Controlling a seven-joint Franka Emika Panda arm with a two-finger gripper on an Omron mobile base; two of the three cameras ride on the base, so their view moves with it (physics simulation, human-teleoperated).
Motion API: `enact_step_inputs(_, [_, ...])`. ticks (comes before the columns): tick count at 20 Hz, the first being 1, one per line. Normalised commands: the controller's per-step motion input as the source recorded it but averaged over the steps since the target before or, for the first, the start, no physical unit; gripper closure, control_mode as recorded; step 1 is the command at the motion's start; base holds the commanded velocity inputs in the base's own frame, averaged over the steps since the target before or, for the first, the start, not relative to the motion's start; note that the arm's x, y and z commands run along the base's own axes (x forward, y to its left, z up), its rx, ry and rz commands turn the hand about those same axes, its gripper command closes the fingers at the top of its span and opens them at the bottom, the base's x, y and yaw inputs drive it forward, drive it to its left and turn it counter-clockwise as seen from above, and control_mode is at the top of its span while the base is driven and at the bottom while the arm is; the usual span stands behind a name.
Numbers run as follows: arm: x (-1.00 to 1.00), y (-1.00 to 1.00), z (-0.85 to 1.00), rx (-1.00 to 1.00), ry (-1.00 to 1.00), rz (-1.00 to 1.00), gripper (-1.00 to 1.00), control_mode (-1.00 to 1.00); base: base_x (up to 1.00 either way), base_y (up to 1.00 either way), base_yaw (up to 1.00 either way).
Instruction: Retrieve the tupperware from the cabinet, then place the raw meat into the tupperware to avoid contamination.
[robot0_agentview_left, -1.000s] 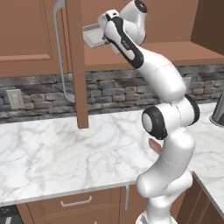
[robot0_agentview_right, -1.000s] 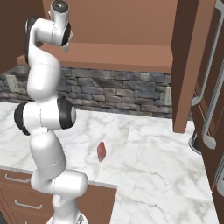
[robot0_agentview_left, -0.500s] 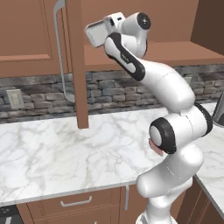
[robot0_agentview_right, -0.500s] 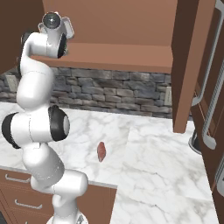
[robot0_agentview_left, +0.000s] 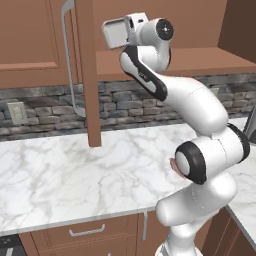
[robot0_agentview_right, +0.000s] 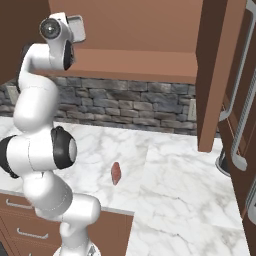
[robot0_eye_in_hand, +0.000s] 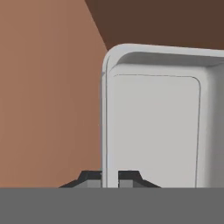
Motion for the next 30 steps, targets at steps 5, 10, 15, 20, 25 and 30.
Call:
enact_step_inputs(5, [-0.48, -0.13, 0.19, 0.06, 0.01, -0.10, 1.00, -1.00, 0.00, 0.00, 0.00])
enact_step_inputs(10, [-0.60, -0.19, 0.14, 0.04, 0.00, -0.09, 1.00, -1.00, 0.00, 0.00, 0.00])
enact_step_inputs(15, [-0.67, -0.16, 0.06, 0.03, 0.00, -0.08, 1.00, -1.00, 0.00, 0.00, 0.00])
enact_step_inputs(20, [-0.78, -0.17, -0.03, 0.05, -0.01, -0.09, 1.00, -1.00, 0.00, 0.00, 0.00])
enact_step_inputs(25, [-0.98, -0.25, -0.06, 0.05, -0.03, -0.10, 1.00, -1.00, 0.00, 0.00, 0.00])
enact_step_inputs(30, [-0.94, -0.26, -0.04, 0.06, 0.01, -0.09, 1.00, -1.00, 0.00, 0.00, 0.00])
